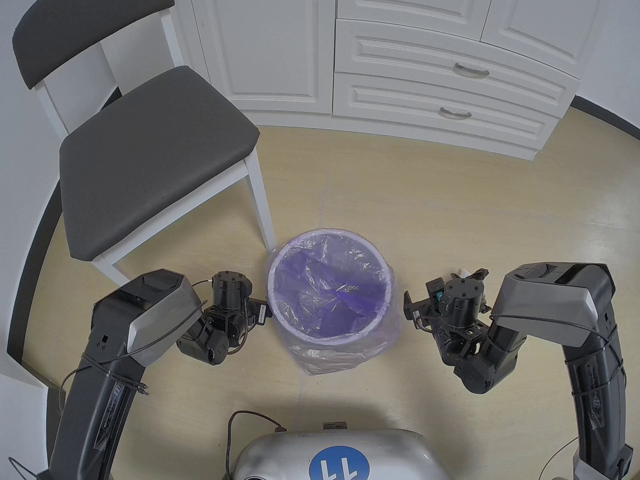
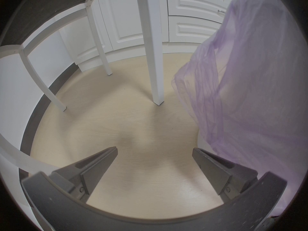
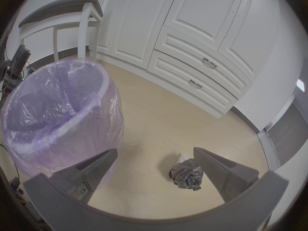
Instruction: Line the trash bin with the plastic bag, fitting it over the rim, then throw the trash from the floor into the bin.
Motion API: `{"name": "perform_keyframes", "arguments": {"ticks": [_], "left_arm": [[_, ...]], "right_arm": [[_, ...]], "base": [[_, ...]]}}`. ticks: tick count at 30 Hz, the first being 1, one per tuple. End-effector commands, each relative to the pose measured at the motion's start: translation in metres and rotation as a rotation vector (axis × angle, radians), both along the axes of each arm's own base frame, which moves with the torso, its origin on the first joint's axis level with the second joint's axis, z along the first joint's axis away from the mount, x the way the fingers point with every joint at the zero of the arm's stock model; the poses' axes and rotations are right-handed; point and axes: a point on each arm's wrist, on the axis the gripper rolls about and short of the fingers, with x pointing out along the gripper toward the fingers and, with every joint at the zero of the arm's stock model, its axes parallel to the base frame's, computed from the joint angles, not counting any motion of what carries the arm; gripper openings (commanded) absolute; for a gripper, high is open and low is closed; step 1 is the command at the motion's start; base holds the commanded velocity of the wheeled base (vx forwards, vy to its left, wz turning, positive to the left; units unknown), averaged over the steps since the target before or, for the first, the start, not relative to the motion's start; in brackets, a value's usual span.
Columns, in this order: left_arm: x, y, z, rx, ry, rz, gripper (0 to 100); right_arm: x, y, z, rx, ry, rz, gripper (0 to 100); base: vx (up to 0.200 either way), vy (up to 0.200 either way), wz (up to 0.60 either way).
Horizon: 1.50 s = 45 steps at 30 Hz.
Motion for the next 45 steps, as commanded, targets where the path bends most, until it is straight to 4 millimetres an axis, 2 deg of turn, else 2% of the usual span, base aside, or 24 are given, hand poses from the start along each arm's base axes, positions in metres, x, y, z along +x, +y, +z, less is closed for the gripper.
{"name": "perform_keyframes", "arguments": {"ticks": [1,4,7,9,13,17,20,22,27,29,32,33,36,39,45], "left_arm": [[0.0,0.001,-0.004,0.0,0.007,0.004,100],[-0.001,0.002,-0.003,0.005,0.007,0.012,100],[-0.004,0.013,0.002,0.04,0.019,0.059,100],[-0.009,0.03,0.029,0.06,0.021,0.075,100],[-0.017,0.057,0.063,0.083,0.033,0.051,100],[-0.011,0.072,0.077,0.075,-0.002,0.078,100],[-0.004,0.071,0.081,0.058,-0.032,0.083,100],[-0.001,0.066,0.078,0.029,-0.042,0.087,100],[0.003,0.039,0.068,-0.061,-0.046,0.076,100],[0.008,0.02,0.057,-0.115,-0.048,0.069,100],[0.009,0.01,0.05,-0.138,-0.045,0.067,100],[0.009,-0.003,0.038,-0.161,-0.032,0.059,100],[0.007,-0.011,0.022,-0.156,-0.005,0.053,100],[0.006,-0.011,0.011,-0.127,0.036,0.079,100],[0.006,-0.013,0.006,-0.104,0.07,0.096,100]], "right_arm": [[0.015,0.007,-0.023,0.041,0.001,-0.002,100],[0.025,0.009,-0.03,0.077,0.002,-0.013,100],[0.029,0.011,-0.036,0.1,0.017,-0.017,100],[0.032,0.015,-0.044,0.129,0.025,-0.011,100],[0.039,0.021,-0.056,0.184,0.046,-0.017,100],[0.044,0.026,-0.055,0.277,0.077,-0.009,100],[0.047,0.032,-0.058,0.349,0.105,0.0,100],[0.049,0.033,-0.06,0.376,0.125,0.0,100],[0.049,0.034,-0.06,0.388,0.137,-0.003,100],[0.048,0.033,-0.06,0.387,0.138,-0.004,100],[0.048,0.033,-0.06,0.387,0.138,-0.005,100],[0.048,0.033,-0.06,0.387,0.136,-0.005,100],[0.048,0.033,-0.06,0.387,0.138,-0.005,100],[0.048,0.033,-0.06,0.386,0.14,-0.004,100],[0.047,0.033,-0.06,0.385,0.142,-0.004,100]], "base": [[0.0,0.0,0.0],[0.0,0.0,0.0],[0.0,0.0,0.0],[0.0,0.0,0.0],[0.0,0.0,0.0],[0.0,0.0,0.0],[0.0,0.0,0.0],[0.0,0.0,0.0],[0.0,0.0,0.0],[0.0,0.0,0.0],[0.0,0.0,0.0],[0.0,0.0,0.0],[0.0,0.0,0.0],[0.0,0.0,0.0],[0.0,0.0,0.0]]}}
